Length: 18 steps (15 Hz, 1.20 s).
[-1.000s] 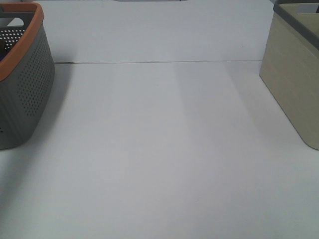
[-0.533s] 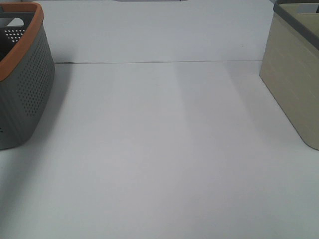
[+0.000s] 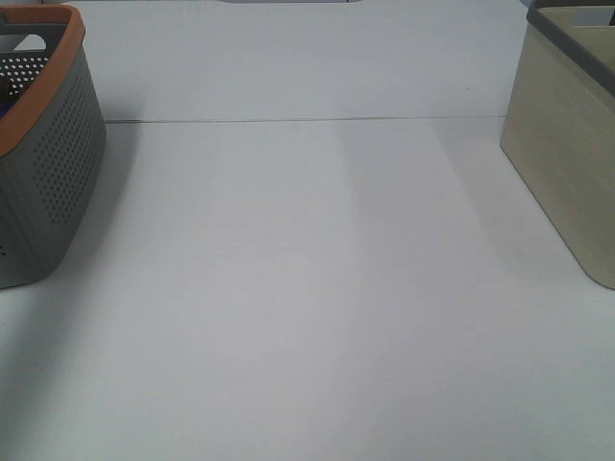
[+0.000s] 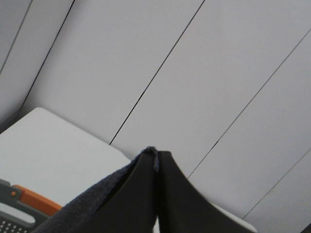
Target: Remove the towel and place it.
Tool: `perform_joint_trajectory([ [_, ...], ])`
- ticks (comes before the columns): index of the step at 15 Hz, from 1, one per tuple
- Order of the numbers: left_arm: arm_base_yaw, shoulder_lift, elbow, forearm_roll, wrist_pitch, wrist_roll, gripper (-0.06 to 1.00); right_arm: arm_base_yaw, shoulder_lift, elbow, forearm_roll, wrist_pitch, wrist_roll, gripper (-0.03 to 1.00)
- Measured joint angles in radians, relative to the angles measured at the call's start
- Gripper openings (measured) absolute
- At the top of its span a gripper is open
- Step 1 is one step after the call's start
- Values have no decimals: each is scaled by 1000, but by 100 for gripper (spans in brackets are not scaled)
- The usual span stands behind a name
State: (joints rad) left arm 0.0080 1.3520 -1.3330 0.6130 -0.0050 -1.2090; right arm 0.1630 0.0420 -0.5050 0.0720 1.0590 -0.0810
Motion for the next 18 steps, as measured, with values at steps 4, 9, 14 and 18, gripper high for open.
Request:
perform_joint_trajectory([
  [4,-22,-48,-103,0,-20,0,0,0,0,0,0,0,0,75],
  [9,-156,-44,-229,0,-33,8,0,0,0,0,0,0,0,75],
  [14,-322,30,-273,0,-73,12,0,0,0,0,22,0,0,75],
  [18,-410,109,-273,1,-89,12,0,0,0,0,26,0,0,75],
])
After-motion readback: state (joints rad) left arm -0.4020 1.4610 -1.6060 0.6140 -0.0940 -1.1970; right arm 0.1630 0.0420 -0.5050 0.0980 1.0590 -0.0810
